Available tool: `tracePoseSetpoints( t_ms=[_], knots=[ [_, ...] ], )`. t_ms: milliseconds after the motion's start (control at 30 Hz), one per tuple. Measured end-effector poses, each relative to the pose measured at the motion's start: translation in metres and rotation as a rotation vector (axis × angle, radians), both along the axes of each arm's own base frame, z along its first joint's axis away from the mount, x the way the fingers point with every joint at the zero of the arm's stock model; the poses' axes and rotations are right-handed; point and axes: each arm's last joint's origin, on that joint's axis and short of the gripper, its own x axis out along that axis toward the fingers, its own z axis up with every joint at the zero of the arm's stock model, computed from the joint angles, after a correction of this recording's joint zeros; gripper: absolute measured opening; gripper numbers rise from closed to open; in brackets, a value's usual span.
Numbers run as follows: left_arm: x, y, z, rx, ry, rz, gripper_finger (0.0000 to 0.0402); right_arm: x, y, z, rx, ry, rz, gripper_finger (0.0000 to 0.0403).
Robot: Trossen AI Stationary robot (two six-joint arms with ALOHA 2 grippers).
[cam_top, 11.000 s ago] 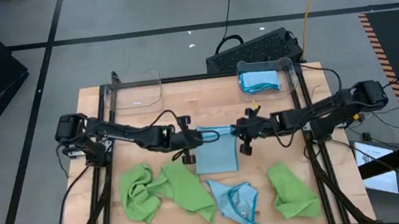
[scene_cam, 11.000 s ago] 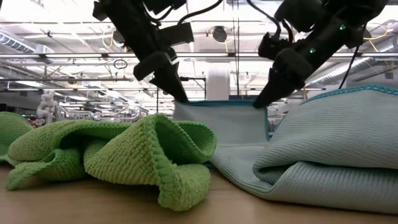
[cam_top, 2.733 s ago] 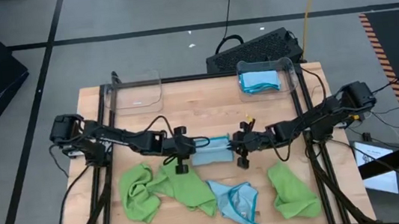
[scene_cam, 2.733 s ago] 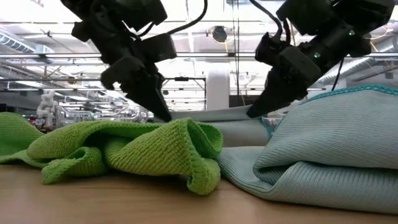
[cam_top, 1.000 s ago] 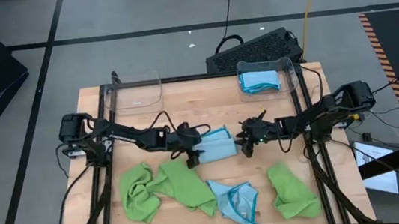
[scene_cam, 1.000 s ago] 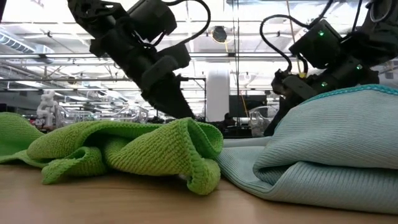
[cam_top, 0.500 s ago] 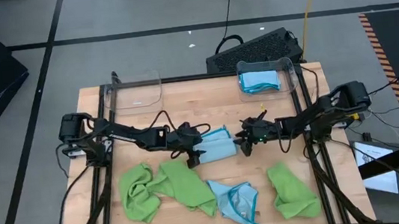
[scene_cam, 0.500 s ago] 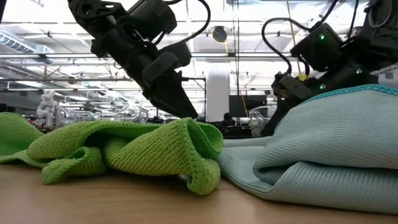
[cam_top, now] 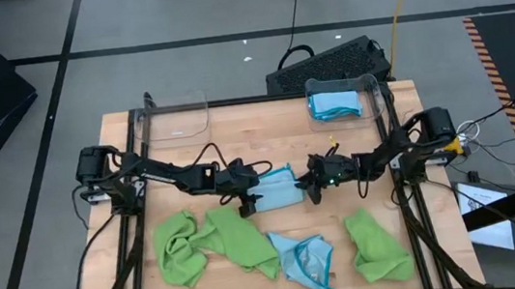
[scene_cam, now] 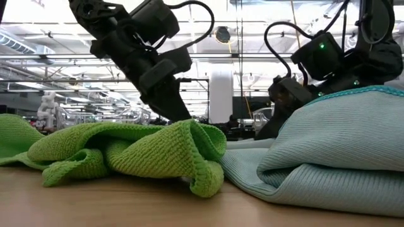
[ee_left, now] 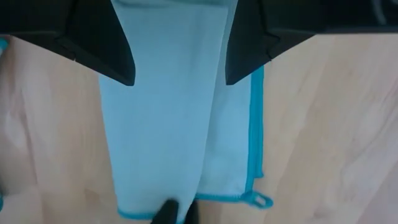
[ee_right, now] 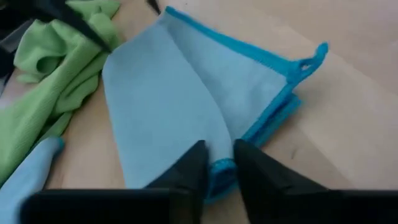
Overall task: Fold microfiber towels
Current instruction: Fold the top blue microfiber cloth
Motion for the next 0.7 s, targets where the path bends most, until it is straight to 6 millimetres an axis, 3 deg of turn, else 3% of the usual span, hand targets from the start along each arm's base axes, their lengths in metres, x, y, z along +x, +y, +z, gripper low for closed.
tracePoseSetpoints(
  t_ms=[133,700],
  knots=[
    [-0.001,0.0,-0.001,0.0,0.014,0.001,0.0253,-0.002,0.003,0.005,-0.028,0.006,0.038,0.0011],
    [0.005,0.008,-0.002,-0.045,-0.042,-0.105,0.0253,-0.003,0.019,0.026,-0.376,-0.051,0.168,0.0006]
  ],
)
